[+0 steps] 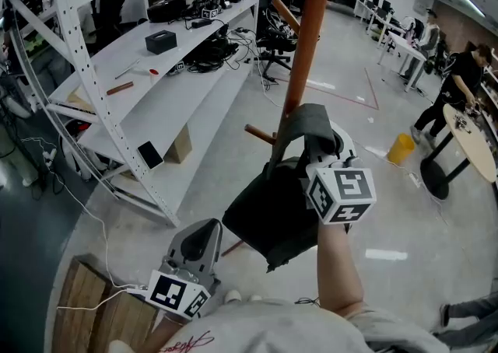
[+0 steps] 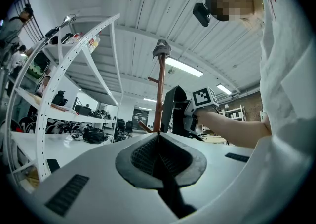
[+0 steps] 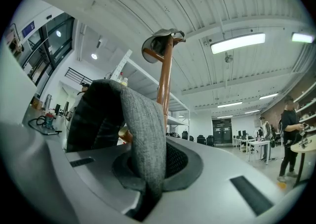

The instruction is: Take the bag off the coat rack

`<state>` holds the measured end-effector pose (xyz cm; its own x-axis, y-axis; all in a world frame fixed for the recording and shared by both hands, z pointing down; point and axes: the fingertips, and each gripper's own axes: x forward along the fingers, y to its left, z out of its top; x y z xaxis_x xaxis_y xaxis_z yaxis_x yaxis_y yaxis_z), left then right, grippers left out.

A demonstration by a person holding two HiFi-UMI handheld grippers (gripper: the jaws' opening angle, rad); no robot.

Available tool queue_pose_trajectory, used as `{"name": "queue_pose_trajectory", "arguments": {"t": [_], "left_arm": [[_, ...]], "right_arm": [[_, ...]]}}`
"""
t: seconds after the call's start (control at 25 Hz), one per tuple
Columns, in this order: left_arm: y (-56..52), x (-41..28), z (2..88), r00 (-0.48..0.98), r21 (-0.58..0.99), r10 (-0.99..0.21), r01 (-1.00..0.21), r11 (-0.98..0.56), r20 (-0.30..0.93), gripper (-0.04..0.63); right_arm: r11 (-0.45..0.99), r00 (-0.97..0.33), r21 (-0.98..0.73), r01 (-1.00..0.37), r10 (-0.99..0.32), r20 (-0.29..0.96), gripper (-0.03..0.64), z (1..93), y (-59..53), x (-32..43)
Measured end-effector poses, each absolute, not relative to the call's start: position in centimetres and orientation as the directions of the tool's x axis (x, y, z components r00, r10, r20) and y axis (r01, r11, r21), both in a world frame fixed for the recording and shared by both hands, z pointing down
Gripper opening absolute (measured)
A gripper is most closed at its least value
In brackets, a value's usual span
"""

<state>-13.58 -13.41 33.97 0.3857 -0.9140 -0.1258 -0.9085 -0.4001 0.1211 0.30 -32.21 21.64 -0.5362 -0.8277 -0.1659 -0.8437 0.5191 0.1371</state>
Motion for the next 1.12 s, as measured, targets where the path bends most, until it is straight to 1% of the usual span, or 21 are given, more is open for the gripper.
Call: {"name": "queue_pose_trajectory", "arguments": {"t": [1.12], "left_arm": [[-13.5, -11.2, 33.9, 0.430, 0.143, -0.893, -0.883, -0.447, -0.135, 0.020]], "right_arm": [[0.539, -0.549, 0.113, -0.835, -0.802, -0.235, 0.018, 19.9, -27.5, 2.9]]}}
